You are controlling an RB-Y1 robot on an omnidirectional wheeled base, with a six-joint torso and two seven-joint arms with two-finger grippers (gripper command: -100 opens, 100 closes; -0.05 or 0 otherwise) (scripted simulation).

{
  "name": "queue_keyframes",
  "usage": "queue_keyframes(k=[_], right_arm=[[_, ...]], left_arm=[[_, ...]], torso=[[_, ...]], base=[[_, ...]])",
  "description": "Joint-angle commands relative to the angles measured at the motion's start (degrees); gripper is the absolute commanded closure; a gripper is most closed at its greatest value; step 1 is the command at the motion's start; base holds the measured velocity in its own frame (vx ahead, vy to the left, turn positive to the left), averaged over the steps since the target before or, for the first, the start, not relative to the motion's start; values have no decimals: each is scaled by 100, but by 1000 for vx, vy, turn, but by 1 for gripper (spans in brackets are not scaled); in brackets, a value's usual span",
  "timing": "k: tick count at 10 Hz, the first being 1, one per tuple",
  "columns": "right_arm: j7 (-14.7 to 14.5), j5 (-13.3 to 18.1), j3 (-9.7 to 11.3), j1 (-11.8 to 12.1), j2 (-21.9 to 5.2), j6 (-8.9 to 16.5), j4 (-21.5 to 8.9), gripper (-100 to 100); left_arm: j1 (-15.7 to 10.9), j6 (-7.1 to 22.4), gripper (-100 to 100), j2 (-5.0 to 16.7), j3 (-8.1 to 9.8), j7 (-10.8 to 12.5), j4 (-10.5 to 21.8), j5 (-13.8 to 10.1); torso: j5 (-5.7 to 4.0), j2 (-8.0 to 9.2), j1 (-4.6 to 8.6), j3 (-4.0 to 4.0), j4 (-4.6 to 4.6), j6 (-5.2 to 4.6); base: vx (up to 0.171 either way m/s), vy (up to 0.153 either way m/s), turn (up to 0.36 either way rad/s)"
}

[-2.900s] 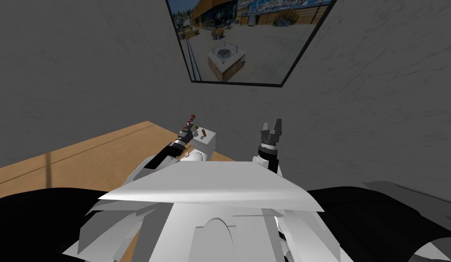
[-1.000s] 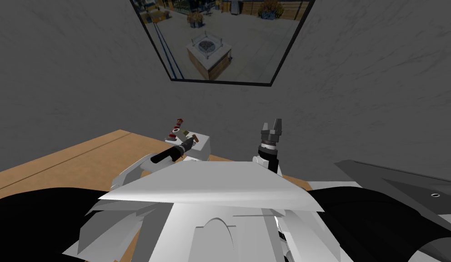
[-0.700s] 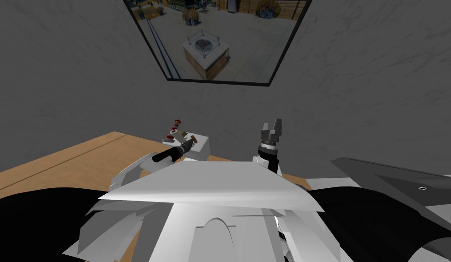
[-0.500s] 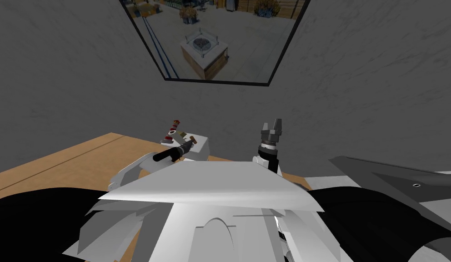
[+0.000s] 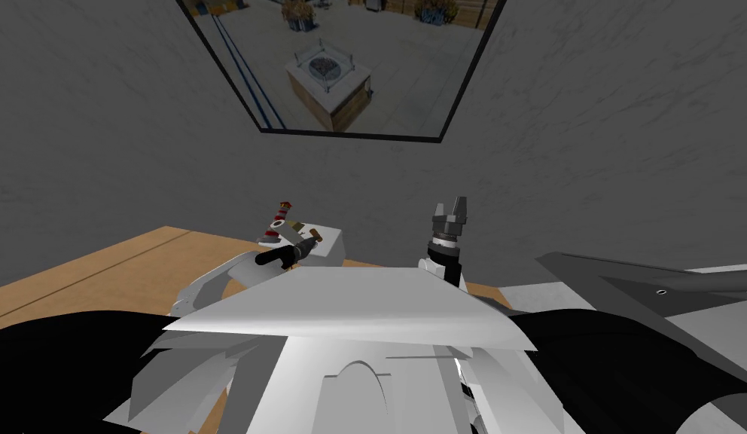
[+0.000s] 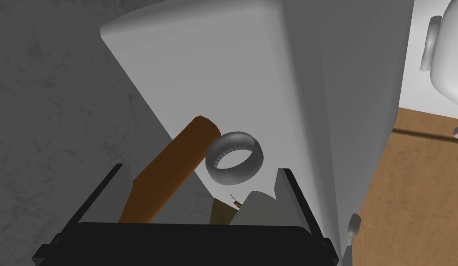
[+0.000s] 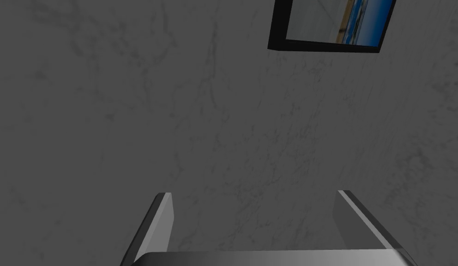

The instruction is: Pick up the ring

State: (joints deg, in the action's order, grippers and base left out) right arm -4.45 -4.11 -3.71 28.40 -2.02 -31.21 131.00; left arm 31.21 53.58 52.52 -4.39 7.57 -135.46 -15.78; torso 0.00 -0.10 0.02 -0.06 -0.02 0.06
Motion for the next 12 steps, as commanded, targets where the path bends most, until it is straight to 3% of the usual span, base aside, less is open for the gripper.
queue_keyframes(k=[1,4,6,7,8,9,12], right_arm=[[0,0,0,0,0,0,0,0],[0,0,0,0,0,0,0,0],[0,0,0,0,0,0,0,0],[0,0,0,0,0,0,0,0],[0,0,0,0,0,0,0,0],[0,0,0,0,0,0,0,0],[0,0,0,0,0,0,0,0]], left_arm=[[-36,245,-100,121,-32,16,16,-42],[-34,626,-100,342,-67,43,22,-111],[-32,780,-100,426,-81,53,19,-139],[-26,713,-100,396,-77,48,21,-126],[-26,736,0,399,-80,51,17,-124],[-63,643,-100,336,-110,12,176,-100],[-138,461,-100,212,-170,-67,492,-51]], torso=[[0,0,0,0,0,0],[0,-1,0,0,0,-1],[0,2,0,1,0,0],[0,3,2,2,1,0],[-1,7,3,4,2,1],[-1,9,3,6,2,1],[0,7,3,4,2,0]], base=[[21,3,-55],[27,6,-81],[19,5,-45],[7,1,-10],[0,0,0],[5,-2,-48],[8,-2,-51]])
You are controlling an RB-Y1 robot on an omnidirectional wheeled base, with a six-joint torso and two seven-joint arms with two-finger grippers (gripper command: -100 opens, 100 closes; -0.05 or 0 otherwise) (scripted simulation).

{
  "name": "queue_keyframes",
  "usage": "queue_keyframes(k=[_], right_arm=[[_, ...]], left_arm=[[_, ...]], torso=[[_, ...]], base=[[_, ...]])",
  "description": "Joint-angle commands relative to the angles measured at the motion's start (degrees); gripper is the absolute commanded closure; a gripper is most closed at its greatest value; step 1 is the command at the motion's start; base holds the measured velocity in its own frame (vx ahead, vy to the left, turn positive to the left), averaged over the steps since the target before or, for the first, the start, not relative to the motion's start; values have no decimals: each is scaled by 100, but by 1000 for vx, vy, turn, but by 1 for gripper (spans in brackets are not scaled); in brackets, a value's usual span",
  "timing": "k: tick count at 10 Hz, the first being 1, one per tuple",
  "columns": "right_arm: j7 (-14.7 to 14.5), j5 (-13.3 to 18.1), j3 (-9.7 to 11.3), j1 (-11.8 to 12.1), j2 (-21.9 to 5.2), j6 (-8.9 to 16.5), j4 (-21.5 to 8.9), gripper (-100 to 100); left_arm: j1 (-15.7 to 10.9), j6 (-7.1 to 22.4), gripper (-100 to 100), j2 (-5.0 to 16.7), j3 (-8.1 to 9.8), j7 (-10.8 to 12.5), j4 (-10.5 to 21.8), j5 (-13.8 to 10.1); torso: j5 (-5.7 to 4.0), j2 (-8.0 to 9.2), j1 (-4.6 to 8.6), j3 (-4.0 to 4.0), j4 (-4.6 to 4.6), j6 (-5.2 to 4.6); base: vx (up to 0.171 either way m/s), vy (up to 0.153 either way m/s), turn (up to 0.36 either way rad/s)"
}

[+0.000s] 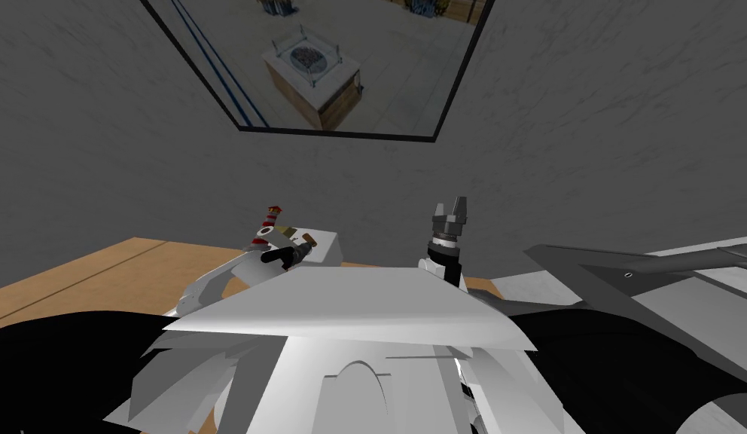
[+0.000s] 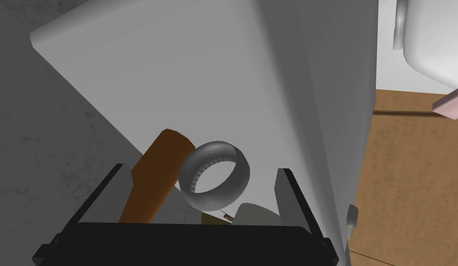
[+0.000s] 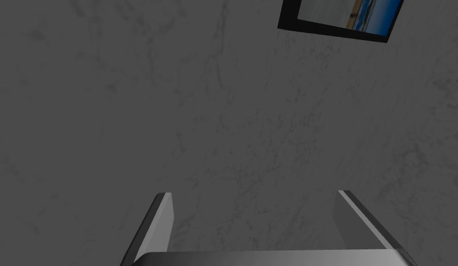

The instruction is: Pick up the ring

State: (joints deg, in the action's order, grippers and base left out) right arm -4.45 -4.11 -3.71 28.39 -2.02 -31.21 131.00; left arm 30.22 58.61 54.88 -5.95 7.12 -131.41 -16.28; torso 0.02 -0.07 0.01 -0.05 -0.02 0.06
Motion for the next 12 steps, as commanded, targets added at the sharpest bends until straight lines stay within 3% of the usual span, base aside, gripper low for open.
queue_keyframes(k=[1,2,6,7,8,10,11,12], right_arm=[[0,0,0,0,0,0,0,0],[0,0,0,0,0,0,0,0],[0,0,0,0,0,0,0,0],[0,0,0,0,0,0,0,0],[0,0,0,0,0,0,0,0],[0,0,0,0,0,0,0,0],[0,0,0,0,0,0,0,0],[0,0,0,0,0,0,0,0]], left_arm=[[0,0,-100,0,0,0,0,0],[2,-16,100,-2,2,-5,9,0],[2,-13,100,-1,2,-4,9,0],[2,-13,0,-1,2,-5,8,0],[23,110,100,80,35,43,-177,-42],[72,231,100,163,76,95,-387,-75],[75,188,100,136,70,79,-341,-57],[78,205,0,140,72,86,-356,-58]], torso=[[0,0,0,0,0,0],[0,0,-1,0,0,1],[1,0,-2,0,0,0],[1,0,-2,0,0,0],[1,0,-2,0,0,1],[0,6,-2,3,1,4],[0,7,-1,4,1,3],[2,4,-2,2,0,2]], base=[[0,0,0],[0,0,0],[0,0,0],[0,0,0],[-6,3,85],[-9,3,62],[-5,0,8],[0,0,0]])
